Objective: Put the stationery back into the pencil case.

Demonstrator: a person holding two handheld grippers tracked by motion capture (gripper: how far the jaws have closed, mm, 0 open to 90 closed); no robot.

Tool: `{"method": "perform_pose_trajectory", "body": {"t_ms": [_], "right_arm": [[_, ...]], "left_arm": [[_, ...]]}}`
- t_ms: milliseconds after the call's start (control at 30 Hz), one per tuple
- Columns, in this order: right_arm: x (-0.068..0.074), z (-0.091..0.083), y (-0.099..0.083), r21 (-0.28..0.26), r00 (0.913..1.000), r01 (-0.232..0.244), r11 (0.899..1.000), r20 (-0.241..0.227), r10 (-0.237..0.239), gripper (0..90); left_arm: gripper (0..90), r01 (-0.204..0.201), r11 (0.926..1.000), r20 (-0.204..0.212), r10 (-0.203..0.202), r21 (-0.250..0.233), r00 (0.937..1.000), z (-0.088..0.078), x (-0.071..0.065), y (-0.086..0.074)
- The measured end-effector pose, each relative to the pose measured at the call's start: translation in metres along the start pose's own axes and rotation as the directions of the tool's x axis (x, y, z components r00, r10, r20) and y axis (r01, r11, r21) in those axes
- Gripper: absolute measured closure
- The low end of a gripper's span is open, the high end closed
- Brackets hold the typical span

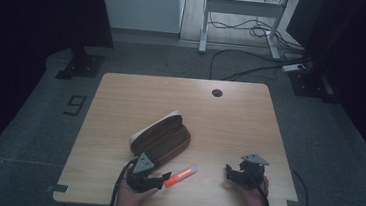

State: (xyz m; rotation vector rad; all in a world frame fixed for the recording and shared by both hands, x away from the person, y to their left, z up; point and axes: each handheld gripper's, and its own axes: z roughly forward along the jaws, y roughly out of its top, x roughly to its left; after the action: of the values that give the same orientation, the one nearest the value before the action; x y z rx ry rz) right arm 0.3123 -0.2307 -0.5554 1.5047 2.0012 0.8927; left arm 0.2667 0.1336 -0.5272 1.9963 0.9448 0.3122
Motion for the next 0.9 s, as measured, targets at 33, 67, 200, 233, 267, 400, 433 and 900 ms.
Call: {"method": "perform_pose_trajectory", "body": {"t_ms": [33,67,200,233,267,400,433,900], "right_arm": [[0.000,0.000,0.000,0.000,1.0000,0.000,1.000,0.000,0.000,12.6],[0.000,0.000,0.000,0.000,1.0000,0.000,1.000,0.000,0.000,12.6],[0.000,0.000,0.000,0.000,1.0000,0.000,1.000,0.000,0.000,12.6],[0.000,0.000,0.000,0.000,1.0000,0.000,1.000,0.000,0.000,12.6],[0.000,0.000,0.000,0.000,1.0000,0.000,1.000,0.000,0.000,12.6],[0.000,0.000,0.000,0.000,1.0000,0.000,1.000,0.000,0.000,12.6],[0.000,0.000,0.000,0.000,1.0000,0.000,1.000,0.000,0.000,12.6],[0.000,0.000,0.000,0.000,1.0000,0.000,1.000,0.000,0.000,12.6]], "left_arm": [[38.2,-0.006,0.9999,0.001,0.006,0.011,1.0000,0.002,-0.002,0.000],[38.2,-0.011,0.9997,0.002,0.011,0.020,0.9999,0.005,-0.004,-0.001],[39.1,-0.029,0.9988,0.016,0.028,0.040,0.9995,0.011,-0.011,-0.002],[39.2,-0.032,0.9984,0.018,0.031,0.046,0.9994,0.013,-0.012,-0.002],[39.5,-0.035,0.9982,0.017,0.034,0.048,0.9993,0.014,-0.013,-0.002],[41.1,-0.057,0.9959,0.017,0.056,0.070,0.9983,0.018,-0.017,-0.004],[41.6,-0.059,0.9954,0.017,0.058,0.075,0.9982,0.020,-0.018,-0.005],[46.1,-0.082,0.9896,0.009,0.082,0.119,0.9966,0.028,-0.023,-0.008]]}}
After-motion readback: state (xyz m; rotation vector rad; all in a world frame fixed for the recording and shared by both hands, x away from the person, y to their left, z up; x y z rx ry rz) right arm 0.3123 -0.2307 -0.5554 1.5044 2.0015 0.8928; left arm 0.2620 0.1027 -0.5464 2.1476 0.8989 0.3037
